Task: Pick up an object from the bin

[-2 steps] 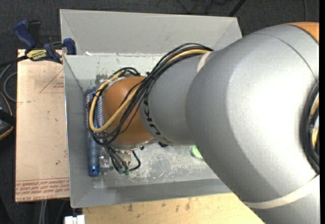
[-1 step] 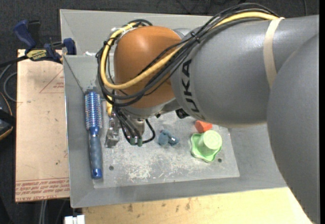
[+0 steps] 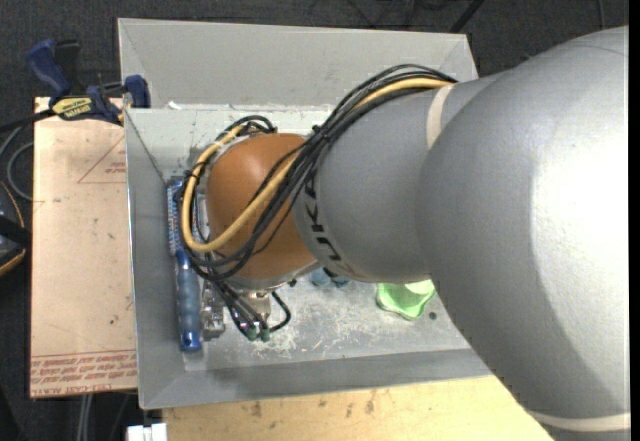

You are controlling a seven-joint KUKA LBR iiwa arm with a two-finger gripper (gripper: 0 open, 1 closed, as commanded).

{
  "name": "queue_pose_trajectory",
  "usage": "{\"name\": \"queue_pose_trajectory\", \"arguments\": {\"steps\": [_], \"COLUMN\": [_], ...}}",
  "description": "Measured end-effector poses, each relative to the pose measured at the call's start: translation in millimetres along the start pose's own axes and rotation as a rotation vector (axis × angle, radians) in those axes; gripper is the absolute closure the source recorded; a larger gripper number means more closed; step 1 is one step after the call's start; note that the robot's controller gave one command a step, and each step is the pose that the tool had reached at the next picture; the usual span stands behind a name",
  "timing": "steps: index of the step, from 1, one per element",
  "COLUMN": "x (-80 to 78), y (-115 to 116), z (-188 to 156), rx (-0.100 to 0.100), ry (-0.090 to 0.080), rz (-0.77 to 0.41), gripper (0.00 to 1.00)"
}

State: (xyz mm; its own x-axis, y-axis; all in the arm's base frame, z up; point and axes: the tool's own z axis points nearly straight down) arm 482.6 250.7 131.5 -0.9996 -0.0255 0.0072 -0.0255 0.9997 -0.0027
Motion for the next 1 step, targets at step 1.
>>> {"name": "queue_pose_trajectory", "arguments": {"steps": [1], "x": [-16.3], "y": [-18.2], "z": [19.0], "rx": [-0.003], "ry": [-0.006], "rz": [0.129], "gripper": [1.00]}}
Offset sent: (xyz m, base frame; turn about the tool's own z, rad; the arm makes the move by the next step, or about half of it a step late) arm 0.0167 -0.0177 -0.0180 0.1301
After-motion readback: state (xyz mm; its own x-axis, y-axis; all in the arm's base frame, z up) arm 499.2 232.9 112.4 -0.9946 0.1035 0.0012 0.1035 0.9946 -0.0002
